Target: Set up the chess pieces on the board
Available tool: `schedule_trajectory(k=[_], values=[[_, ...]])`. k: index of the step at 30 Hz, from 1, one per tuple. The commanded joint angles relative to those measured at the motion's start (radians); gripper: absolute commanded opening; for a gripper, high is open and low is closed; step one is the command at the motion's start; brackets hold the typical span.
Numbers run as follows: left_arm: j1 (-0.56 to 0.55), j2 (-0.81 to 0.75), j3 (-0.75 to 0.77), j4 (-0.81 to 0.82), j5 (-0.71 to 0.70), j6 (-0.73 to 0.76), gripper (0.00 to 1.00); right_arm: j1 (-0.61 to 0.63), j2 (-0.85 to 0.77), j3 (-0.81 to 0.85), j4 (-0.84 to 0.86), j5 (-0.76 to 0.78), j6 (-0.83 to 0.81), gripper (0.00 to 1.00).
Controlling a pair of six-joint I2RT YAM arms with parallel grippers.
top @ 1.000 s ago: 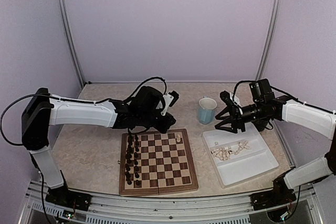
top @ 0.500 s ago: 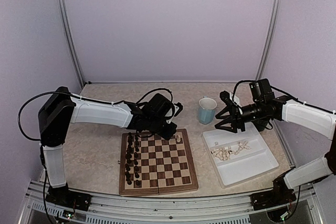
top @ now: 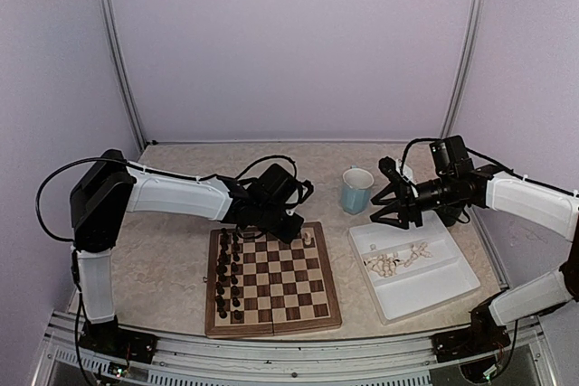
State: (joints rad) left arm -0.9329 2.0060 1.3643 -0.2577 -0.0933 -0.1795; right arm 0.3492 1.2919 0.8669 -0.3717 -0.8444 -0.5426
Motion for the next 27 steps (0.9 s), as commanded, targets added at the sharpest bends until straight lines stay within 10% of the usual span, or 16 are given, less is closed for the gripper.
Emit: schedule_trajectory(k=[1,27], values=[[0.002,0.022,0.025,-0.02,-0.024,-0.009,0.09,-0.005,0.007,-0.004,-0.003,-0.017,-0.011,0.53],[-0.007,0.041,0.058,-0.063,-0.028,-0.014,0.29,-0.004,0.027,0.004,-0.022,-0.037,-0.023,0.54]])
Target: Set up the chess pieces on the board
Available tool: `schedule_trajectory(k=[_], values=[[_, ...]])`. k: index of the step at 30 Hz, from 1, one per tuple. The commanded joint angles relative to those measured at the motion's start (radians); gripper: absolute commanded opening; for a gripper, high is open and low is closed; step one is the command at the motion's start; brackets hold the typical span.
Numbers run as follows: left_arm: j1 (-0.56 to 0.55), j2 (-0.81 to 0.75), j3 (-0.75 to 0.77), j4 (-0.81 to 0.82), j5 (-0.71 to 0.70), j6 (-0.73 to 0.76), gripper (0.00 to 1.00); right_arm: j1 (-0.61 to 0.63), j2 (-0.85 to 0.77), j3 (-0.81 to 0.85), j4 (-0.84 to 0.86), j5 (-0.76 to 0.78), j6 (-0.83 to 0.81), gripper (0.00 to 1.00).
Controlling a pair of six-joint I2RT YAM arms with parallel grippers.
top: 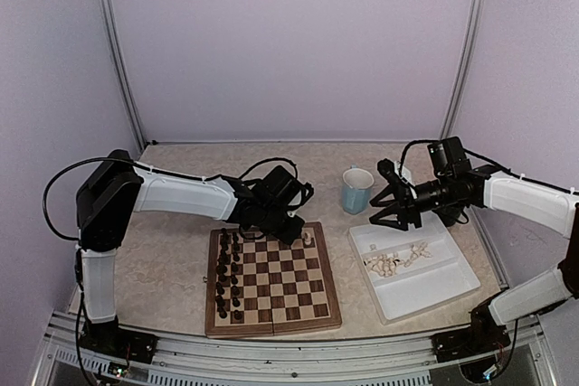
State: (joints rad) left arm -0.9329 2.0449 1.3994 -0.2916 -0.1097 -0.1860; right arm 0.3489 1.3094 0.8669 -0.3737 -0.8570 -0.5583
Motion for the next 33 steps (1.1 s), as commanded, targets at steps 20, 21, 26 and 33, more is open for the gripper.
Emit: schedule_trajectory(k=[20,21,26,33], values=[[-0.057,-0.322,0.053,-0.115,-0.166,0.106,0.43,-0.036,0.004,0.073,-0.237,0.388,-0.134,0.43],[-0.068,-0.332,0.05,-0.09,-0.161,0.129,0.43,-0.04,0.008,0.073,-0.253,0.415,-0.136,0.41],[-0.108,-0.331,0.021,0.046,-0.133,0.146,0.43,-0.117,0.009,0.038,-0.32,0.476,-0.133,0.35],[-0.139,-0.278,0.003,0.156,-0.007,0.105,0.43,-0.18,-0.066,-0.08,-0.335,0.598,-0.256,0.33]])
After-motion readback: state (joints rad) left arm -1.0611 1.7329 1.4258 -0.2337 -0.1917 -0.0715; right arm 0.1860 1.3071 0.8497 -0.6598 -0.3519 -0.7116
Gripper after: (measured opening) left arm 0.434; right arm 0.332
